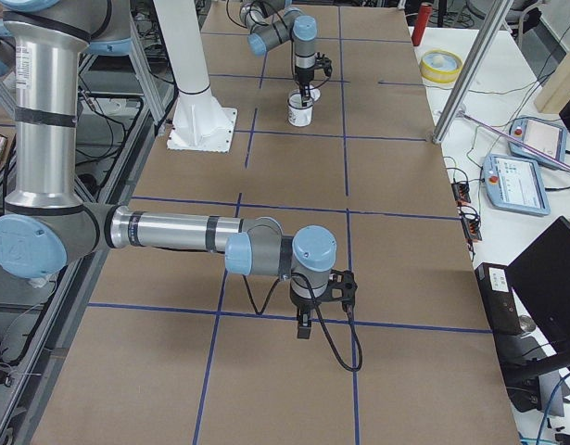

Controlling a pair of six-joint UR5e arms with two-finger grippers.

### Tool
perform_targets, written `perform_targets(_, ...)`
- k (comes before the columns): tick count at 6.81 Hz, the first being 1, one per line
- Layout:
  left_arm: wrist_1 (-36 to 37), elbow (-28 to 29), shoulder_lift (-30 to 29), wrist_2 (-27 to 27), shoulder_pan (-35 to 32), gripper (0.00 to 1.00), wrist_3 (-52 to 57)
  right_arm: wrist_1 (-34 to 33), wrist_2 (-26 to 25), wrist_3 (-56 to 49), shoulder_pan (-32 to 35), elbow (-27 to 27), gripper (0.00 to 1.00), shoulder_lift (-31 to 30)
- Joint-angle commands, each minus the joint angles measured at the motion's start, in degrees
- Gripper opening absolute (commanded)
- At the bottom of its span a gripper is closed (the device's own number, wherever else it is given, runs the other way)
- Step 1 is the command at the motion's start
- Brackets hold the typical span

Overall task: Remove funnel from cup
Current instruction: 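Close the left gripper on the funnel's rim, then lift the funnel out of the mug with the left gripper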

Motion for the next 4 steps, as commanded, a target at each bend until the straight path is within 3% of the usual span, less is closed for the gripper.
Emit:
perform_targets(1,9.99,-6.09,-2.65,0.01,-0.45,0.00,0.03,0.00,0.00,0.00,0.00,0.00,1.00,0.00)
perform_targets(3,18.55,-8.67,-9.05,0.01,-4.12,0.00,-0.06,0.00,0.00,0.00,0.00,0.00,1.00,0.00)
perform_targets(4,18.23,-11.37,-8.73,0.01,-7.11,0.00,-3.37,0.00,0.00,0.00,0.00,0.00,1.00,0.00)
